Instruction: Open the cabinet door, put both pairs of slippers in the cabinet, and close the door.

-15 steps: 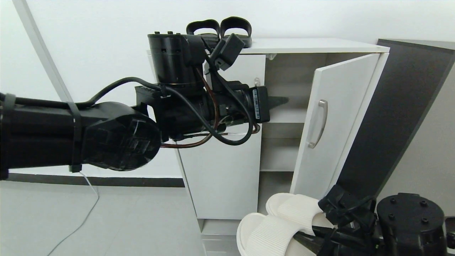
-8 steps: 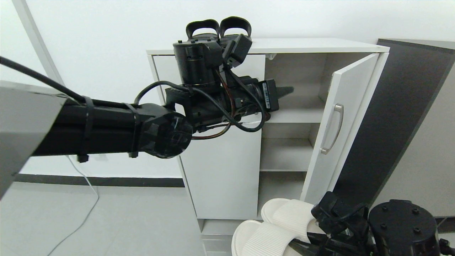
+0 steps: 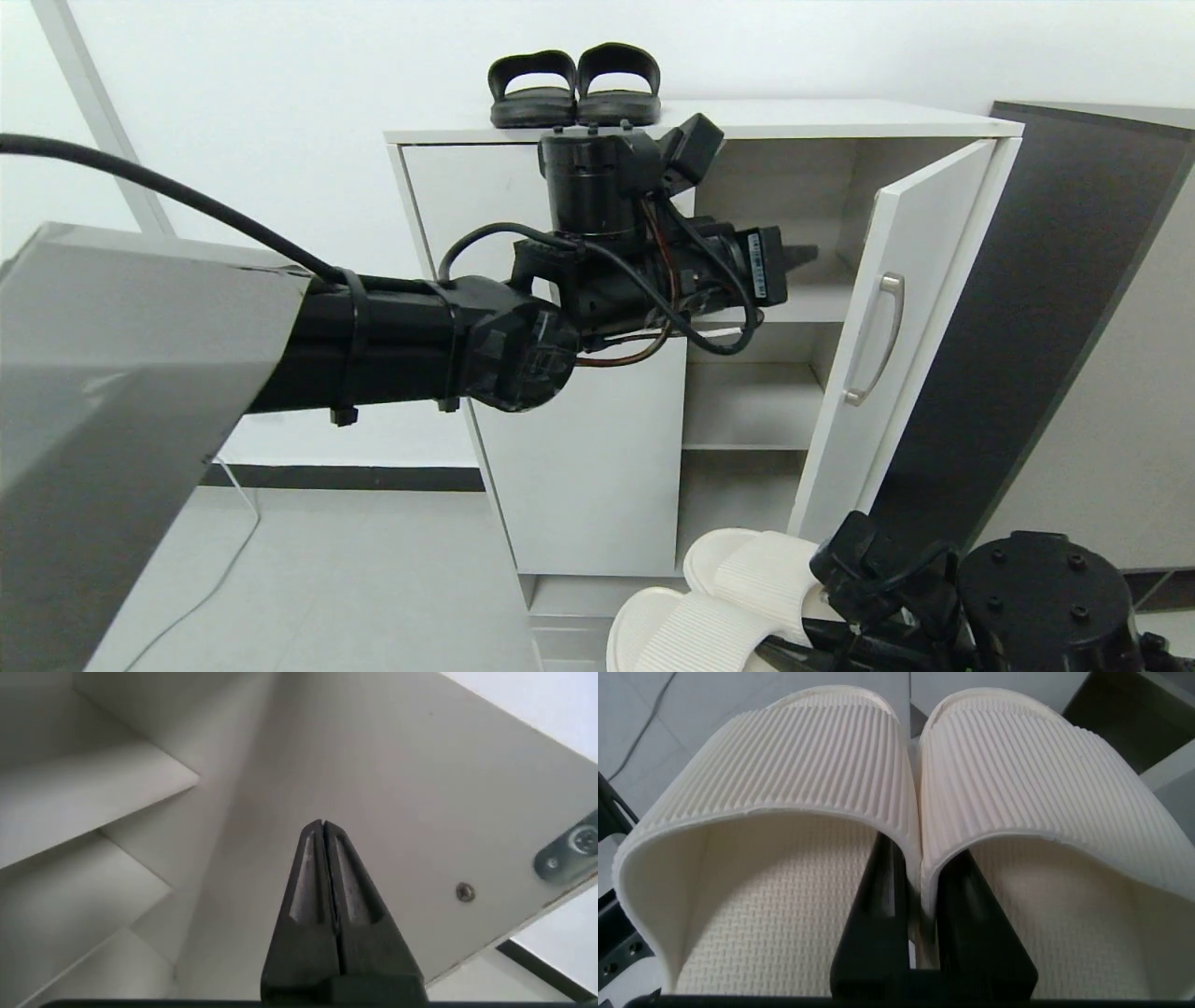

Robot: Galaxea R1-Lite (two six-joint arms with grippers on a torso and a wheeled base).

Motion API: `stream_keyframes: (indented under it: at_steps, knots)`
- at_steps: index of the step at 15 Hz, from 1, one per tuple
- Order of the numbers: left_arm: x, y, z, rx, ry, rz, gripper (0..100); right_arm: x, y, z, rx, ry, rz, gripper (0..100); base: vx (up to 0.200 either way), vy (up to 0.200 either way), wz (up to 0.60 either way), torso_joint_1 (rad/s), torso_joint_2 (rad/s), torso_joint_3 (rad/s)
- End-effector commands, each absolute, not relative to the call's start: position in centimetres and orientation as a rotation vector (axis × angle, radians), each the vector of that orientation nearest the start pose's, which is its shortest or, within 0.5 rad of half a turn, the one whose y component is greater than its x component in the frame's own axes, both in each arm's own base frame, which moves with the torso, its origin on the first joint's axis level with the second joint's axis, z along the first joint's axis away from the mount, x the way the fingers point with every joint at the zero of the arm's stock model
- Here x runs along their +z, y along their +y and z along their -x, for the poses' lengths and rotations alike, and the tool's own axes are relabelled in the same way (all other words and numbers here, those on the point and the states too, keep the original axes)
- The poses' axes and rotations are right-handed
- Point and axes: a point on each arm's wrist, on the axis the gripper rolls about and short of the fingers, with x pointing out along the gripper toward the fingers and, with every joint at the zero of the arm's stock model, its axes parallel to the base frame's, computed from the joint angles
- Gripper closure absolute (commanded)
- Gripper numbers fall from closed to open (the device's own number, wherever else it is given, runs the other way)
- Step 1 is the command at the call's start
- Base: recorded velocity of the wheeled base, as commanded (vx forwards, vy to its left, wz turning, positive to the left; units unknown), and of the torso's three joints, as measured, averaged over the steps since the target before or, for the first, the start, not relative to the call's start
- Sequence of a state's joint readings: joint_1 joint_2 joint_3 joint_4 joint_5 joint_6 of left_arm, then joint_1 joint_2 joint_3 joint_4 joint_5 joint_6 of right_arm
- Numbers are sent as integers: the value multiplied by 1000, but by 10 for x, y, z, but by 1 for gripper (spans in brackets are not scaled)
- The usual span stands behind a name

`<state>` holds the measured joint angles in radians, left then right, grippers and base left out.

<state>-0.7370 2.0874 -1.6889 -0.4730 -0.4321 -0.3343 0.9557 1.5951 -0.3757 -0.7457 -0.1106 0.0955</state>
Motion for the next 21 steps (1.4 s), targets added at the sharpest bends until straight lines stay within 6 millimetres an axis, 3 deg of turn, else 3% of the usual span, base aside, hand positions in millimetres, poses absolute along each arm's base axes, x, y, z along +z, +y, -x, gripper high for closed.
stream_keyframes:
  at_steps: [1, 4, 6, 9, 11, 14, 15, 16, 19, 21]
  knots:
    - [268, -312, -311, -1197, 125, 306, 100, 114, 187, -134, 811, 464, 164, 100, -200, 0, 0, 7, 2, -2]
    - [272, -326, -283, -1267, 135, 301, 100, 114, 187, -134, 811, 464, 164, 100, -200, 0, 0, 1, 1, 4]
    - [272, -330, -275, -1286, 137, 299, 100, 114, 187, -134, 811, 464, 164, 100, -200, 0, 0, -2, -2, 5]
    - [275, -316, -291, -1182, 98, 309, 100, 112, 187, -137, 797, 469, 162, 100, -67, 0, 0, -1, 1, 1]
    - [291, -284, -304, -957, 23, 331, 100, 116, 191, -157, 710, 455, 112, 100, 0, 0, 0, 0, 0, 0]
    - [309, -196, -296, -545, -17, 183, 100, 120, 206, -208, 370, 405, -2, 100, 0, 0, 0, 0, 0, 0]
    - [309, -163, -280, -422, -14, 113, 100, 120, 207, -223, 290, 384, -9, 100, 0, 0, 0, 0, 0, 0]
    - [309, -121, -245, -285, -20, 74, 100, 118, 206, -237, 221, 372, -12, 100, 0, 0, 0, 0, 0, 0]
    - [296, -45, -128, -5, -79, 95, 100, 121, 199, -252, 105, 338, -20, 100, 0, 0, 0, 0, 0, 0]
    - [269, 0, -46, 233, -90, 101, 100, 121, 197, -252, 95, 338, -16, 100, 0, 0, 0, 0, 0, 0]
